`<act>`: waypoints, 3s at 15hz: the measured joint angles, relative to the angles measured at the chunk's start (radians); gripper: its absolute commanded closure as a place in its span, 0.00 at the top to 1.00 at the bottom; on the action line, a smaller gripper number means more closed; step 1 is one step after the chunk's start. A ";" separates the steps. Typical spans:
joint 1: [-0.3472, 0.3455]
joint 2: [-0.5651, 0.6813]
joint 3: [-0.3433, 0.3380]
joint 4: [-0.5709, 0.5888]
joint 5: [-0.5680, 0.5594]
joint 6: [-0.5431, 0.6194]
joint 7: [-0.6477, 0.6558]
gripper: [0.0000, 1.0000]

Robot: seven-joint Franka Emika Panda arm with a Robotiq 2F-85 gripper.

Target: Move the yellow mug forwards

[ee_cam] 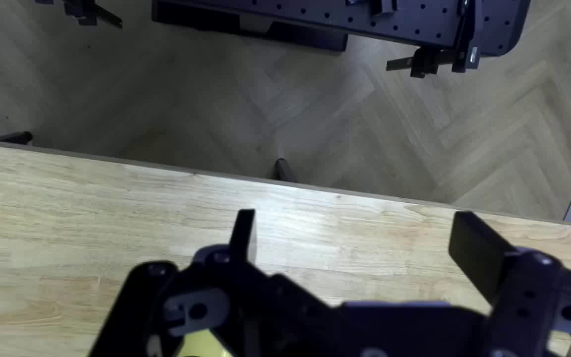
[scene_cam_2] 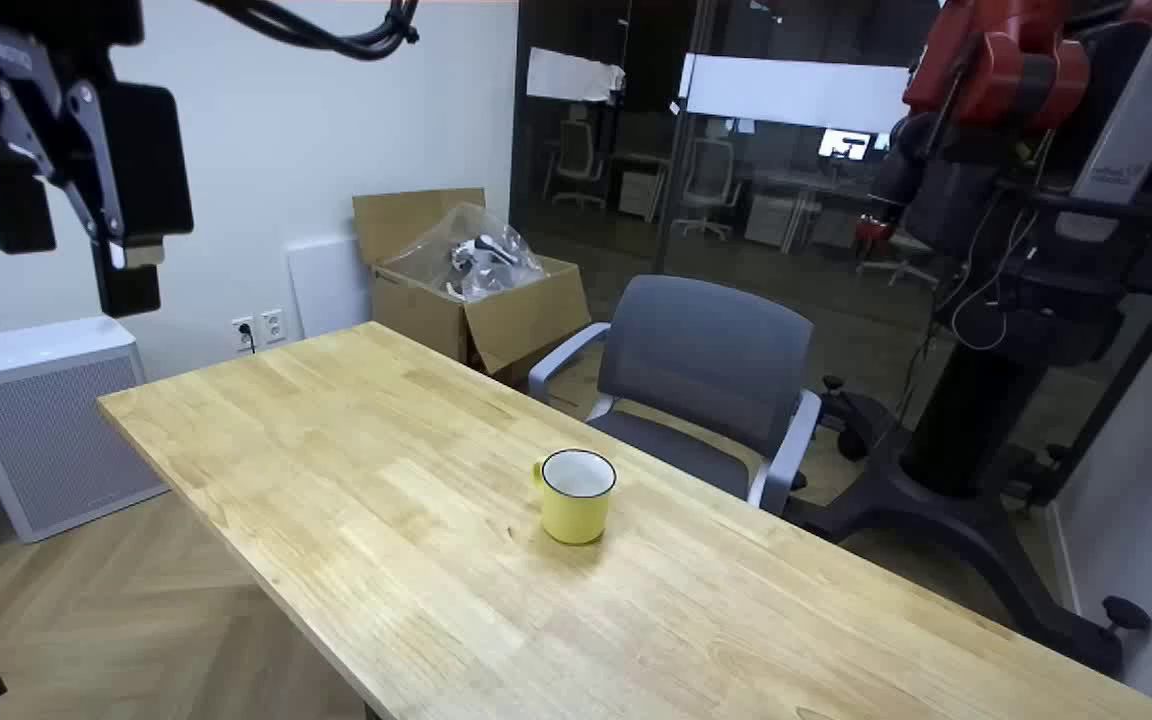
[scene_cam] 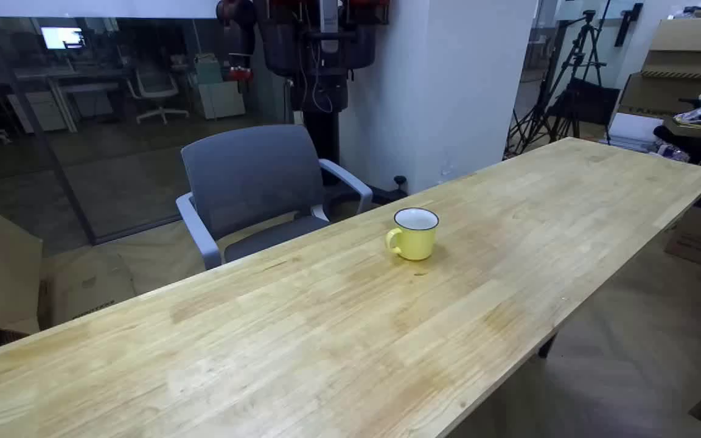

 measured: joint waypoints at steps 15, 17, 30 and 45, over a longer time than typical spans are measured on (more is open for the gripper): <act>0.000 0.000 0.000 0.000 0.000 0.002 -0.001 1.00; 0.000 0.001 0.001 -0.002 -0.002 0.010 -0.003 1.00; -0.107 0.286 0.000 0.046 -0.086 0.473 0.023 1.00; -0.122 0.951 -0.015 0.513 -0.123 0.455 0.041 1.00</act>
